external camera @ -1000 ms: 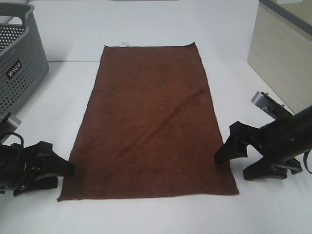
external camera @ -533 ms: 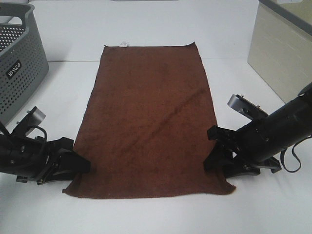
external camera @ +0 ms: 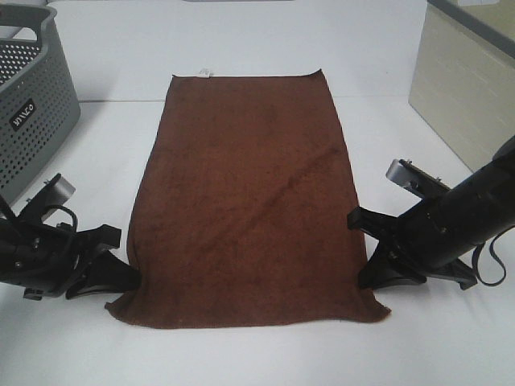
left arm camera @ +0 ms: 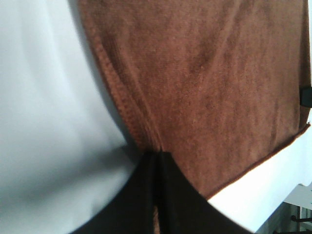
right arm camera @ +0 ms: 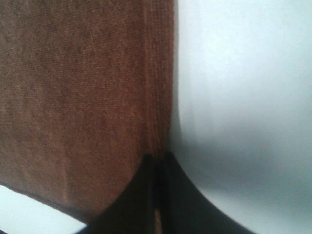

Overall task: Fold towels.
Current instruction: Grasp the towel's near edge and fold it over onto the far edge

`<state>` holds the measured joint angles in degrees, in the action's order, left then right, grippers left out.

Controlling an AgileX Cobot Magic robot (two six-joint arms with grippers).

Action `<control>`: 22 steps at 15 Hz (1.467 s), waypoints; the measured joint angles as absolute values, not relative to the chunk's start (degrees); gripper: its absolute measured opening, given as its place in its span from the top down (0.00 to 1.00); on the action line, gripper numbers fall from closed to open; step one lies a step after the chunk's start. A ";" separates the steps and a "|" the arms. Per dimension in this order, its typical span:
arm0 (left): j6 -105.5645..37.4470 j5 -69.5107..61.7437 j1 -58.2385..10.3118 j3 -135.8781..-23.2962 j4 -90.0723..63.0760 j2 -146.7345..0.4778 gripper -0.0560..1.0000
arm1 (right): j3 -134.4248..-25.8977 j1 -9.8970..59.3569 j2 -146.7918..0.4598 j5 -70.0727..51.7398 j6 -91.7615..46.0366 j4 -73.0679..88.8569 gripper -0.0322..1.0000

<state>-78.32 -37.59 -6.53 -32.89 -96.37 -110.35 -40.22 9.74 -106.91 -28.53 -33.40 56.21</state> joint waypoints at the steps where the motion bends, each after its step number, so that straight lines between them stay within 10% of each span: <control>1: -77.12 -37.59 -6.53 -32.49 -95.51 -109.09 0.95 | -40.16 9.74 -105.77 -29.79 -32.49 55.52 0.97; 13: -76.78 -37.59 -6.53 -13.87 -93.56 -94.82 0.95 | -22.86 9.74 -88.87 -33.29 -26.59 50.48 0.97; 22: -70.19 -37.82 -6.53 -19.94 -92.93 -94.82 0.95 | -35.52 9.74 -88.35 -37.07 -26.24 47.67 0.97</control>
<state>-70.19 -37.82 -6.53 -19.94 -92.93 -94.82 -35.52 9.74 -88.35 -37.07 -26.24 47.67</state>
